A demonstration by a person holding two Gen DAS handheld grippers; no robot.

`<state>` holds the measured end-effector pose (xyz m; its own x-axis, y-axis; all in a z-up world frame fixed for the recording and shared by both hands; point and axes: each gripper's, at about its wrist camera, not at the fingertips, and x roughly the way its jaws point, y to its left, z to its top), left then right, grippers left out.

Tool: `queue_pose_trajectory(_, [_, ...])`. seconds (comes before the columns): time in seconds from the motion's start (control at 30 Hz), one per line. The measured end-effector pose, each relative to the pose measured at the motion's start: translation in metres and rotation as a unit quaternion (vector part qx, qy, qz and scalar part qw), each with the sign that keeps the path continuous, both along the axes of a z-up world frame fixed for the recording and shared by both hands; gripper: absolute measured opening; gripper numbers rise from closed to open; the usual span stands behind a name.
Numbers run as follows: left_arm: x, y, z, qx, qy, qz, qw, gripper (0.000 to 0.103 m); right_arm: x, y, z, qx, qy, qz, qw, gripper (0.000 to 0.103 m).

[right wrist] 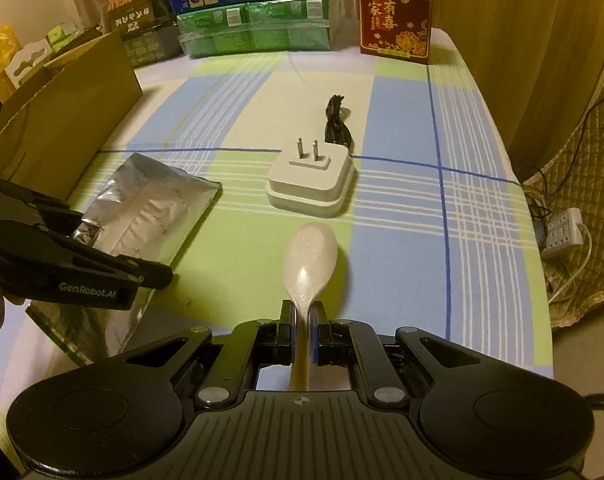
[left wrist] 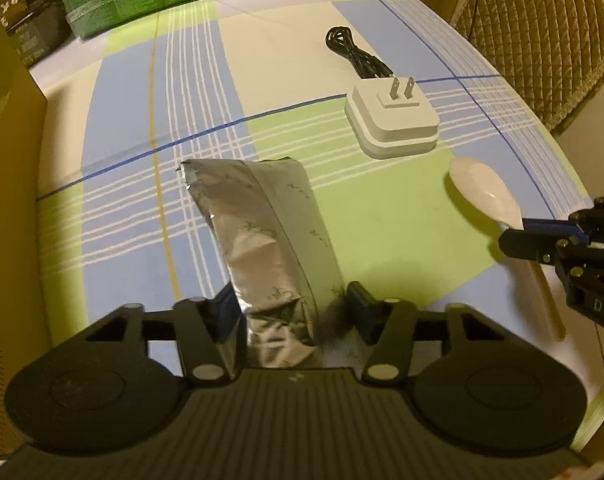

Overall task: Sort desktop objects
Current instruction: 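Lift the foil bag with left tool while right tool lifts the spoon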

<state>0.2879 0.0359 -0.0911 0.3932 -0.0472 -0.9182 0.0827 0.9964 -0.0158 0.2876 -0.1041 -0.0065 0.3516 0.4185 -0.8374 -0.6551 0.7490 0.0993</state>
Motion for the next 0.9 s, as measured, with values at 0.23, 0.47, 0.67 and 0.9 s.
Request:
queue_pose_trajectory(0.23, [-0.006, 0.0, 0.004, 0.004, -0.002, -0.009, 1.0, 0.039, -0.005, 0.002, 0.005, 0.004, -0.001, 0.001, 1.0, 0.004])
queue_pose_trajectory(0.47, [-0.017, -0.004, 0.013, 0.009, -0.006, -0.019, 0.9998, 0.037, -0.01, 0.001, 0.016, 0.008, -0.008, -0.002, 1.0, 0.004])
queue_pose_trajectory(0.67, [-0.027, -0.006, 0.028, 0.01, -0.015, -0.03, 0.9994, 0.037, -0.016, 0.001, 0.029, 0.012, -0.015, -0.003, 1.0, 0.004])
queue_pose_trajectory(0.9, [-0.04, -0.007, 0.05, 0.007, -0.028, -0.033, 0.999, 0.037, -0.027, 0.0, 0.049, 0.021, -0.023, -0.005, 1.0, 0.004])
